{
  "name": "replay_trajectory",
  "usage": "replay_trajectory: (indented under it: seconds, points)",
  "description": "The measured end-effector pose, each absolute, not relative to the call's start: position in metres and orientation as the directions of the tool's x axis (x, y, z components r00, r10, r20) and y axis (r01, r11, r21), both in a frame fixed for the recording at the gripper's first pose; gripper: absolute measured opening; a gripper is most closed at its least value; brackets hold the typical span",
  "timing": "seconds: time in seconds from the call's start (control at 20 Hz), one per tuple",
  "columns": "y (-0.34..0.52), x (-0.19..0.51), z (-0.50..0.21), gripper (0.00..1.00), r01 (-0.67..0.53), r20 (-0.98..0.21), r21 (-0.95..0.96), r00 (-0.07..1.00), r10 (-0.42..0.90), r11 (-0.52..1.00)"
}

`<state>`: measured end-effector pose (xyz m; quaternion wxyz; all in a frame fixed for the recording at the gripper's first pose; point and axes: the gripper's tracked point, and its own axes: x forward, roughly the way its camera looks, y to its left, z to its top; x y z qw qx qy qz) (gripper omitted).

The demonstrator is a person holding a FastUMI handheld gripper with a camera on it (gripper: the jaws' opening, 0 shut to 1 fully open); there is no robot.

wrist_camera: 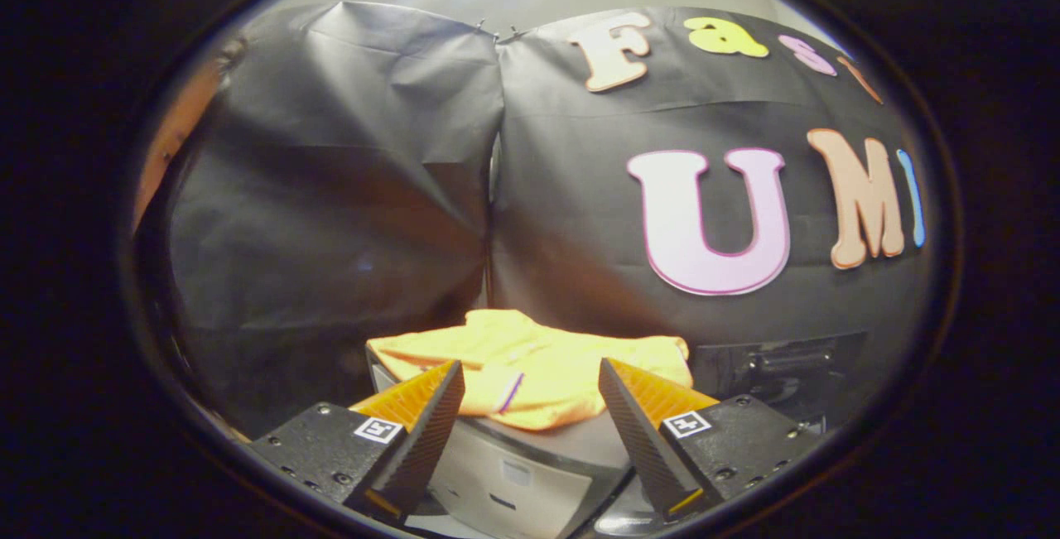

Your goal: Put the clothes into the washing machine and then close the washing machine lid.

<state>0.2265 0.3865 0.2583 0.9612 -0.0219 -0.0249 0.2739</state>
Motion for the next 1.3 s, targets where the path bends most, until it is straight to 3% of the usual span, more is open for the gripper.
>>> replay_trajectory:
  seconds: [0.35, 0.65, 0.95, 1.3]
  points:
    - [0.448, 0.295, 0.248, 0.99, -0.531, -0.182, 0.01, 0.832, 0.523, 0.847]
    - [0.47, 0.327, 0.187, 0.98, -0.504, -0.466, 0.095, 0.74, 0.486, 0.858]
    - [0.468, 0.339, 0.166, 0.98, -0.457, -0.55, 0.096, 0.716, 0.43, 0.884]
    - [0.47, 0.345, 0.163, 0.98, -0.371, -0.514, -0.007, 0.798, 0.315, 0.929]
